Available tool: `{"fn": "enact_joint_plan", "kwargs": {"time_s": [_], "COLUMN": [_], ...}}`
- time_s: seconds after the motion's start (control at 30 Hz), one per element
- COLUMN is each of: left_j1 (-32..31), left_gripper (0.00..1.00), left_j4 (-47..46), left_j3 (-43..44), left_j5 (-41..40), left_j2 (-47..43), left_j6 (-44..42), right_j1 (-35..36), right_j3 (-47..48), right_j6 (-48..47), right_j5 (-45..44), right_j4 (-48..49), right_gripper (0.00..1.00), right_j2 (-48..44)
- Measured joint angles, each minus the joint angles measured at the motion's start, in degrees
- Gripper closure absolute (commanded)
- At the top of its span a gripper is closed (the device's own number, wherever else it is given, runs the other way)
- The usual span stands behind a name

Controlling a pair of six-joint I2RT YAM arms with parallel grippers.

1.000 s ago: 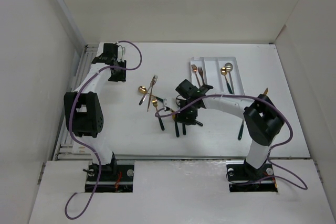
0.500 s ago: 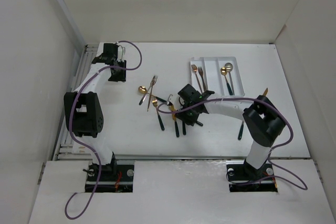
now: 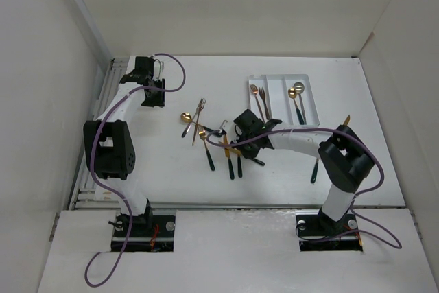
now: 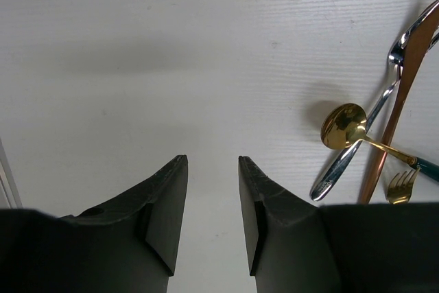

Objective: Sort the eating utensils into containers

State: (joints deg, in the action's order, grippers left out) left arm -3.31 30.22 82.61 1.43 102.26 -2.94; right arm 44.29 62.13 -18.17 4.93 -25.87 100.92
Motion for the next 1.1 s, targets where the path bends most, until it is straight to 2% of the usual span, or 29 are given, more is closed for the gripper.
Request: {"fn": "enact_joint_plan", "kwargs": {"time_s": [0.27,0.47,0.67,0.8,0.9,1.1], "left_j1": [0.0,0.0,0.0,0.0,0.0,0.0], "left_gripper": [0.67,0.67,0.67,0.67,0.67,0.65], "left_j4": [0.0,0.0,0.0,0.3,0.4,-0.4], "left_j3": [0.0,0.0,0.0,0.5,2.0,3.0], "left_j5": [0.0,0.0,0.0,-1.4,-3.3,-5.0], "left_j2": [0.0,0.0,0.0,0.0,0.0,-0.7], "left_j6": [0.0,0.0,0.0,0.0,0.0,0.2], "right_j1": [-0.1,-1.2,-8.5,-17.9,-23.7,-28.2], "right_j3": [-1.2,-1.7,-0.7,2.8,7.1,14.3], "right_j6": [1.0,5.5,14.6,20.5,23.2,25.7], "right_j5": [1.8,0.2,-7.7,-12.2,-14.5,-15.7], "right_j4": [-0.3,2.2,8.5,10.4,11.8,12.9], "right_gripper": [1.00,1.00,1.00,1.00,1.00,1.00], "right_j2": [-2.6,-14.2,-21.4,-19.0,-13.9,-1.0]}}
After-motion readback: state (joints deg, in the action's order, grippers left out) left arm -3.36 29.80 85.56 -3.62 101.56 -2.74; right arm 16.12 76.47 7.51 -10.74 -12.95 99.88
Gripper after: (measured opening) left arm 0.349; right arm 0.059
